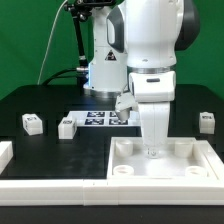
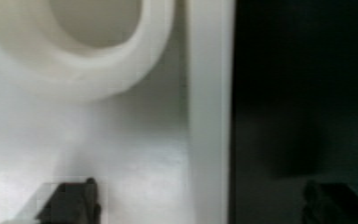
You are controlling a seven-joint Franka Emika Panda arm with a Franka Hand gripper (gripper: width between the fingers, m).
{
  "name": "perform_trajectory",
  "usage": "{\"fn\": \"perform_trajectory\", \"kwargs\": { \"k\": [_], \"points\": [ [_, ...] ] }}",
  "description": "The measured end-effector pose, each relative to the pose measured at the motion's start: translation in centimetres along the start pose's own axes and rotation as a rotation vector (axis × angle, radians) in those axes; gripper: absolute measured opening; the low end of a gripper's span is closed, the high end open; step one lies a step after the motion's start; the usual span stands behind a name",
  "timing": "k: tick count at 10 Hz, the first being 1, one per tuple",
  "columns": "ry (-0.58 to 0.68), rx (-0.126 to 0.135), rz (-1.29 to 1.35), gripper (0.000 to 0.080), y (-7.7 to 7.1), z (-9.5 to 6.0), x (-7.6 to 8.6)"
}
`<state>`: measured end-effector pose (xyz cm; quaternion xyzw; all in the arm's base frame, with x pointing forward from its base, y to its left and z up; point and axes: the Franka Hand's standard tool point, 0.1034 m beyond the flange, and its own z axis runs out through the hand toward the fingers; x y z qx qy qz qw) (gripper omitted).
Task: Assemble one leg
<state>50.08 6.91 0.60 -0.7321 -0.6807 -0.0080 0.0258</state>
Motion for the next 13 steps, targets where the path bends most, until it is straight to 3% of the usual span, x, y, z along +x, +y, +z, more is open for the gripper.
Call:
{"fn": "perform_trajectory", "kwargs": {
  "k": [5, 6, 10, 12, 13],
  "points": [
    [0.000, -0.001, 0.002, 0.0648, 0.0, -0.1, 0.0],
    [-0.002, -0.009, 0.019, 0.0648, 0.0, -0.7, 0.2],
    [-0.013, -0.033, 0.112, 0.0648, -2.4, -3.9, 1.9],
    [-0.010, -0.038, 0.181, 0.0648, -3.6, -4.0, 2.3],
    [-0.010, -0.038, 0.180, 0.0648, -3.5, -4.0, 2.2]
  ]
}}
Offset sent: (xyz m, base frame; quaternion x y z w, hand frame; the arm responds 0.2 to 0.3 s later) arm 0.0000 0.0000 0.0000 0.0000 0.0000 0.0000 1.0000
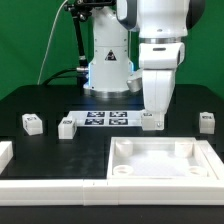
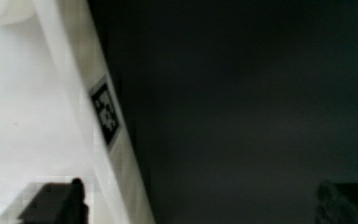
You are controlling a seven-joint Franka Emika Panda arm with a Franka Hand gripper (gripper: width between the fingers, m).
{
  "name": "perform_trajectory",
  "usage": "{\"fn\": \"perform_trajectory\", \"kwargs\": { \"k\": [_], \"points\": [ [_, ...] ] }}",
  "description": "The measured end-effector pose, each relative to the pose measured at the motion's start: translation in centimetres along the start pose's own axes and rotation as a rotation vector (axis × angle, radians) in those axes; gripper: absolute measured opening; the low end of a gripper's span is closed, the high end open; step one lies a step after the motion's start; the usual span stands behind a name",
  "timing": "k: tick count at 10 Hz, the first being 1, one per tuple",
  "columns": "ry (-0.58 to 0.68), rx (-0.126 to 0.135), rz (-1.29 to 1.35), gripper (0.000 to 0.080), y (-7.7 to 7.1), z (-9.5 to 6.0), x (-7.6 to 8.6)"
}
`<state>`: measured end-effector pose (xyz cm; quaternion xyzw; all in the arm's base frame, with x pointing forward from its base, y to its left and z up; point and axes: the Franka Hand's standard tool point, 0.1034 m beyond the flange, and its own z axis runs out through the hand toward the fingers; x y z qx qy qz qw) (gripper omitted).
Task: Assemble one leg
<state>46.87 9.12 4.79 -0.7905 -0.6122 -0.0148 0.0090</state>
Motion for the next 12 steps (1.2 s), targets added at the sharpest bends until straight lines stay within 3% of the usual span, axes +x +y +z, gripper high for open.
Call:
{"fn": "perform_trajectory", "kwargs": {
  "k": [3, 4, 7, 10, 12],
  "points": [
    [0.004, 0.004, 0.204, 0.0648, -0.2, 0.1, 0.0],
    [0.010, 0.018, 0.423, 0.0648, -1.0, 0.5, -0.1],
    [0.015, 0.041, 0.817, 0.0648, -2.4, 0.9, 1.6],
    [0.010, 0.066, 1.170, 0.0648, -4.1, 1.0, 4.4],
    [0.018, 0.076, 1.349, 0.0648, -4.4, 0.7, 6.3]
  ]
}}
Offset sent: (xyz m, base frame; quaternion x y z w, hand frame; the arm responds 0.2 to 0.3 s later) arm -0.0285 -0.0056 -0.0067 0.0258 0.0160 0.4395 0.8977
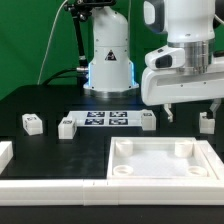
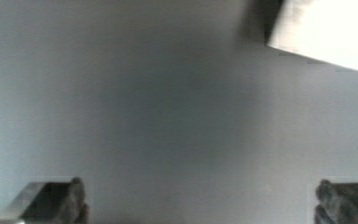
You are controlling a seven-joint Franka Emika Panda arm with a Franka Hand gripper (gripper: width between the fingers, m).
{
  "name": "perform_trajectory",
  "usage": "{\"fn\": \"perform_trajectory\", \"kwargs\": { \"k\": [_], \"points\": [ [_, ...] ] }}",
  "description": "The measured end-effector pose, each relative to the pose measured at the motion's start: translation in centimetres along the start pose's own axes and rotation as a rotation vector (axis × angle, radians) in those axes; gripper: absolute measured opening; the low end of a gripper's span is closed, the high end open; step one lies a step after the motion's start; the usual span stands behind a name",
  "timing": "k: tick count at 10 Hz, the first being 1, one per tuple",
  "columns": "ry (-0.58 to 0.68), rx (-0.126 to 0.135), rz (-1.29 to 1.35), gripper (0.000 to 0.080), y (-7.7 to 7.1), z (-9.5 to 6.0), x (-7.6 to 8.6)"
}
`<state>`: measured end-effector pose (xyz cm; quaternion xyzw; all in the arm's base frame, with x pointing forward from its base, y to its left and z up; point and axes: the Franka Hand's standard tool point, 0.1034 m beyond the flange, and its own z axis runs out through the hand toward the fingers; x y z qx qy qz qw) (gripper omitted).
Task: Assemble one leg
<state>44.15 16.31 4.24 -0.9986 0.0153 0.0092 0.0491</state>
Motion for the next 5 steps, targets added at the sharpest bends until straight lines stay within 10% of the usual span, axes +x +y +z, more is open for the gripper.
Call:
{"fn": "perform_trajectory", "kwargs": {
  "k": [5],
  "points": [
    [-0.002, 0.024, 0.251, 0.0648, -2.0, -0.1, -0.1]
  ]
}}
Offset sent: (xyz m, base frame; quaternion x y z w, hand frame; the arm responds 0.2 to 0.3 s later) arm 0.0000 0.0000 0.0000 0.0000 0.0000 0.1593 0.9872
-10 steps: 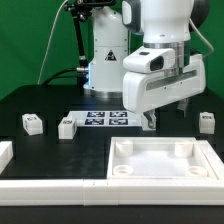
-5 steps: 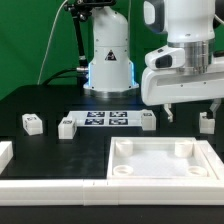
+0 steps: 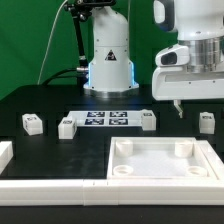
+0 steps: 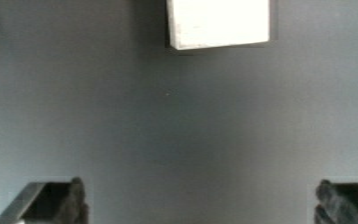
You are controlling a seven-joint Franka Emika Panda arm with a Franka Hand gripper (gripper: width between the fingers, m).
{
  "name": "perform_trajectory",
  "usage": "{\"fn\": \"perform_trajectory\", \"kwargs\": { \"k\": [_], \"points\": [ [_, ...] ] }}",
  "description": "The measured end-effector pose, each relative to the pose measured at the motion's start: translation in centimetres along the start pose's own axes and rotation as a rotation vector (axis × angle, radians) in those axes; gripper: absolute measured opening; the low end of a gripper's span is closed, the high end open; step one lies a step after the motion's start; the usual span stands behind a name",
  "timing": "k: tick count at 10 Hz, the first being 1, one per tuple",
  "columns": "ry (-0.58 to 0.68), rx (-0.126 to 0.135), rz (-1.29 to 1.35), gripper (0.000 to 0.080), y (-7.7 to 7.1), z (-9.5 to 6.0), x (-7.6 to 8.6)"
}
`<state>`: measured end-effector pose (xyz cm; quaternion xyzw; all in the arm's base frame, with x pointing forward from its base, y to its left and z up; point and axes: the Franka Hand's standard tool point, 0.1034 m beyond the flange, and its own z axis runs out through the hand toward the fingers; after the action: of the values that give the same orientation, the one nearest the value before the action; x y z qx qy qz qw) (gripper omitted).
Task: Assemble one leg
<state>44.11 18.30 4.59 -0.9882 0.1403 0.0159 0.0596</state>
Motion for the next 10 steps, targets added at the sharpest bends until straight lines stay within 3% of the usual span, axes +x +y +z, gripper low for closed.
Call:
{"fn": "perform_trajectory", "kwargs": {
  "k": [2, 3, 4, 10],
  "points": [
    [-0.014, -0.005, -0.013, 0.0648, 0.0, 0.0, 0.0],
    [-0.024, -0.011, -0.021, 0.0648, -0.5, 0.4, -0.9],
    [-0.095, -0.040, -0.043, 0.0648, -0.5, 0.8, -1.7],
    [-0.567, -0.121, -0.050, 0.0648, 0.2, 1.3, -1.9]
  ]
}}
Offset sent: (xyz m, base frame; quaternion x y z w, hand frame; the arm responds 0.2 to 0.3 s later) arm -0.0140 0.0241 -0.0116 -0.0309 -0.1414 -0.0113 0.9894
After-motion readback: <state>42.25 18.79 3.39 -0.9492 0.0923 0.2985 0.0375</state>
